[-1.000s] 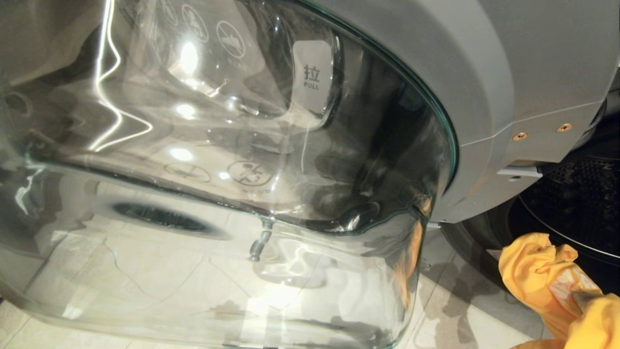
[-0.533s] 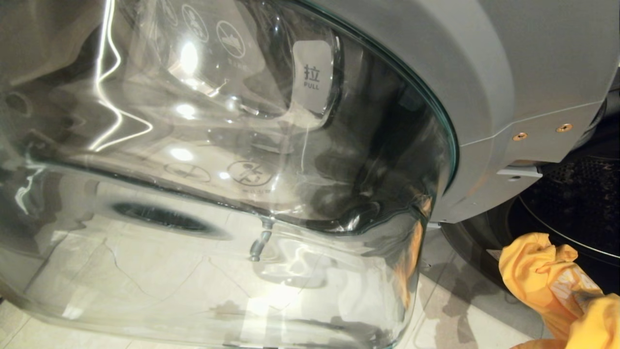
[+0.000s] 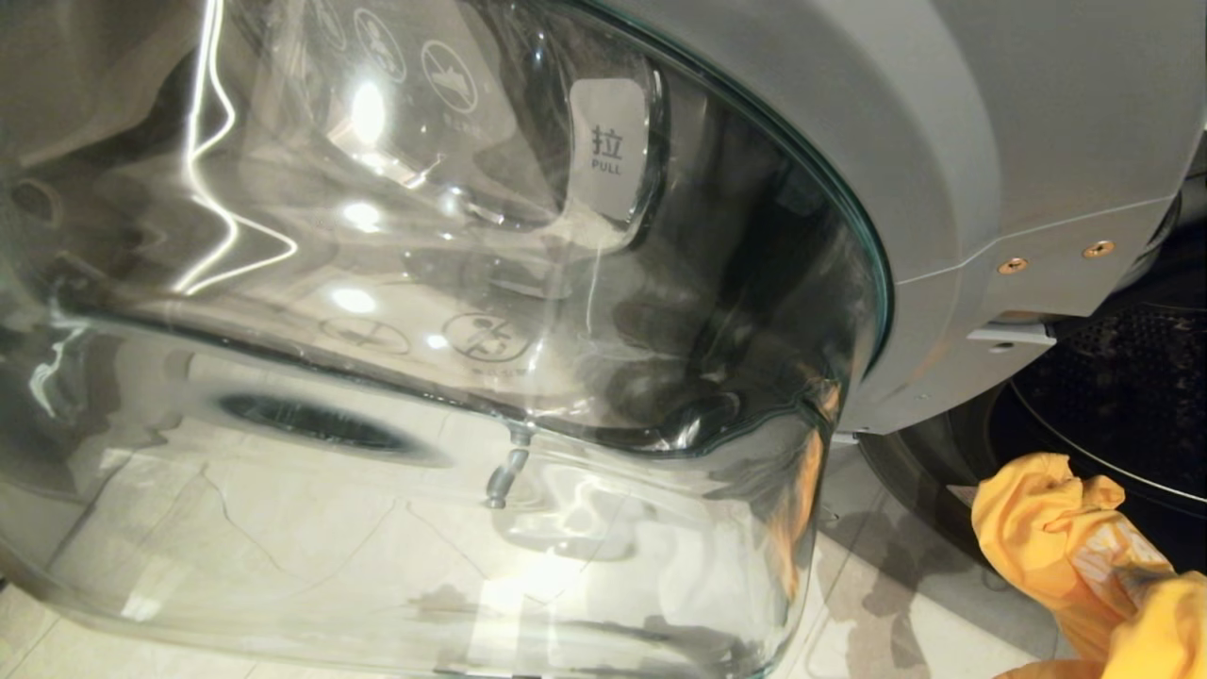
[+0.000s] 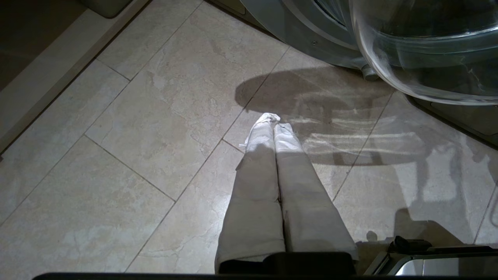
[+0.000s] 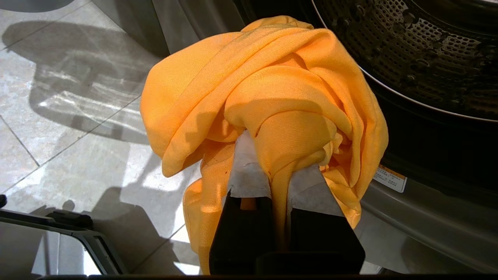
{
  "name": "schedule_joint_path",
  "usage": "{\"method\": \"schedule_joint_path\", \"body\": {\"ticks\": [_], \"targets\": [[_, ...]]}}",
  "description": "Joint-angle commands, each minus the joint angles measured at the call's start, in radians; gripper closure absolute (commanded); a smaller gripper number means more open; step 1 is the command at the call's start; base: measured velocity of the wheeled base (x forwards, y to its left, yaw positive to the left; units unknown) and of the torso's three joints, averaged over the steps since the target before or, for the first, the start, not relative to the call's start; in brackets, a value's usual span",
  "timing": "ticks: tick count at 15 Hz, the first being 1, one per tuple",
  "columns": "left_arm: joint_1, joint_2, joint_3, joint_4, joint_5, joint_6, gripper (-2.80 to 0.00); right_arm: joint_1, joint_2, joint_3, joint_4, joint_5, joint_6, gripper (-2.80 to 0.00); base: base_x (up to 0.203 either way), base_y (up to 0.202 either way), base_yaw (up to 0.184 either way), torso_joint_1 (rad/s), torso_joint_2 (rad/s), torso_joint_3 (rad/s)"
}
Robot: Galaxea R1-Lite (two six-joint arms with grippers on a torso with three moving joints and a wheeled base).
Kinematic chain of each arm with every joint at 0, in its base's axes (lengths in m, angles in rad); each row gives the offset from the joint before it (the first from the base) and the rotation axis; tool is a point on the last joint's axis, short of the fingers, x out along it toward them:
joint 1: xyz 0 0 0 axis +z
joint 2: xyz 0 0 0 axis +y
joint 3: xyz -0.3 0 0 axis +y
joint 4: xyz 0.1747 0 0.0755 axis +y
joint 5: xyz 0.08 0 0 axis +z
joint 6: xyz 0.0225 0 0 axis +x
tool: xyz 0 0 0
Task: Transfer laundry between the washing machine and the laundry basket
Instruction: Pick a cloth and place it into the basket
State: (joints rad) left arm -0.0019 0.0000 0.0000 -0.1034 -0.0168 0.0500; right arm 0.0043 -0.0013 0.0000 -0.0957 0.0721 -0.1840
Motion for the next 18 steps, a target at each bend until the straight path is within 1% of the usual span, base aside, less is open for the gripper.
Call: {"method": "schedule_joint_path", "body": {"ticks": [1,9,15,18], "targets": [[-0.001,0.0,0.04,-0.002,0.0,0.001,0.0,0.0,0.001,0.0,0.005,0.0,-0.002,0.0,0.0,0.0,0.0,0.0,0.0,0.0],[0.0,0.0,0.04,-0.004,-0.002,-0.009,0.0,0.0,0.001,0.0,0.047,-0.022,-0.002,0.0,-0.008,0.0,0.0,0.001,0.0,0.0],[-0.001,0.0,0.04,-0.004,-0.003,-0.006,0.0,0.0,0.001,0.0,0.047,-0.02,-0.003,0.0,-0.176,0.0,0.002,0.001,0.0,0.002],[0.0,0.0,0.04,-0.004,-0.002,-0.004,0.0,0.0,0.001,0.0,0.047,-0.018,-0.003,0.0,0.0,0.0,0.0,0.0,0.0,0.0]]}}
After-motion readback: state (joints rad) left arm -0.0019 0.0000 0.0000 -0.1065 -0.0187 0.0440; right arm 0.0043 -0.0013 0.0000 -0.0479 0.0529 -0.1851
